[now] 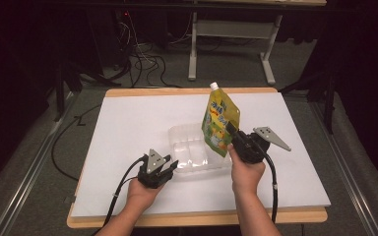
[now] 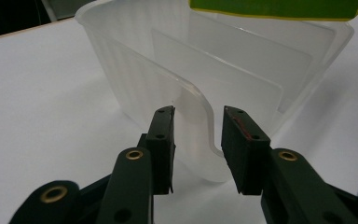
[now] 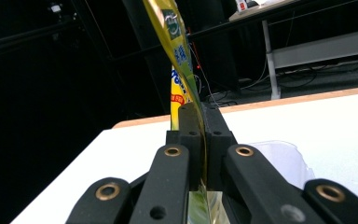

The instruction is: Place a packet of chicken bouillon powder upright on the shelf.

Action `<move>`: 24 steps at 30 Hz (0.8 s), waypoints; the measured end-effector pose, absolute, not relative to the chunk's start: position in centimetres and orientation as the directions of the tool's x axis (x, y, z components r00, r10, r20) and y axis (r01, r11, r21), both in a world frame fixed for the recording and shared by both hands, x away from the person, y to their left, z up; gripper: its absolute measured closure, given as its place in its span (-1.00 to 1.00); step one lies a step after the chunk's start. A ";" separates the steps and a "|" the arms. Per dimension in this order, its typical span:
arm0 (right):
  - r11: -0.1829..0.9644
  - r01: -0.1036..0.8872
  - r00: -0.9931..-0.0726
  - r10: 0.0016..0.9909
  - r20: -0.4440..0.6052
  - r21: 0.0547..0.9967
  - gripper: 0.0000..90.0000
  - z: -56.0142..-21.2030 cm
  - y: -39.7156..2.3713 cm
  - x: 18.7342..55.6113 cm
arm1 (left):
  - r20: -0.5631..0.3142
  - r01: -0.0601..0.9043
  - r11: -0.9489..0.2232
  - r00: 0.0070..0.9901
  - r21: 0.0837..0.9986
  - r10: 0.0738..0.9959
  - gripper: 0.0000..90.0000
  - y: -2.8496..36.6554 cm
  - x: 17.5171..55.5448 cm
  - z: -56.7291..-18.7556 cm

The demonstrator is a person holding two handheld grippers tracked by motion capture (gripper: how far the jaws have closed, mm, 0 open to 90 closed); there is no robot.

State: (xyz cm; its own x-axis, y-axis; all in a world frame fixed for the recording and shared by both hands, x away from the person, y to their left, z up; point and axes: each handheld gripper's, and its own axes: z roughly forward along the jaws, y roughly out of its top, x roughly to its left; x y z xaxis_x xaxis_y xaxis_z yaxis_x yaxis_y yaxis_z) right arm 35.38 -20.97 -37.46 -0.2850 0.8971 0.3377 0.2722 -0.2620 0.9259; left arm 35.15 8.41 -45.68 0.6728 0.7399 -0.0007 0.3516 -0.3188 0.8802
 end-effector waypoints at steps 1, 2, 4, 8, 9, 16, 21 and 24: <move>-0.262 0.272 -0.285 0.897 0.338 0.926 1.00 -37.5 -21.0 35.4 | 0.000 0.352 -0.319 0.672 0.880 0.740 0.45 8.4 35.1 -45.7; -0.253 0.275 -0.278 0.903 0.329 0.928 1.00 -37.5 -20.9 35.4 | 0.001 0.351 -0.319 0.671 0.880 0.742 0.45 8.4 35.1 -45.7; -0.250 0.278 -0.272 0.906 0.326 0.928 1.00 -37.6 -21.0 35.6 | 0.001 0.351 -0.318 0.670 0.880 0.742 0.47 8.4 35.1 -45.7; -0.234 0.274 -0.269 0.913 0.308 0.933 1.00 -37.5 -20.7 35.7 | 0.004 0.349 -0.319 0.670 0.881 0.742 0.47 8.4 35.1 -45.7; -0.246 0.283 -0.267 0.908 0.323 0.927 1.00 -37.5 -20.7 35.8 | 0.005 0.349 -0.320 0.668 0.881 0.744 0.47 8.4 35.1 -45.7; -0.247 0.296 -0.296 0.895 0.334 0.923 1.00 -37.3 -19.5 35.9 | 0.012 0.347 -0.326 0.669 0.879 0.743 0.47 8.3 35.1 -45.6; -0.237 0.304 -0.293 0.898 0.328 0.923 1.00 -37.4 -19.0 36.0 | 0.017 0.345 -0.330 0.667 0.878 0.744 0.48 8.3 35.0 -45.6; -0.246 0.317 -0.285 0.897 0.339 0.916 1.00 -37.7 -18.9 36.1 | 0.018 0.345 -0.331 0.667 0.878 0.745 0.48 8.3 35.0 -45.6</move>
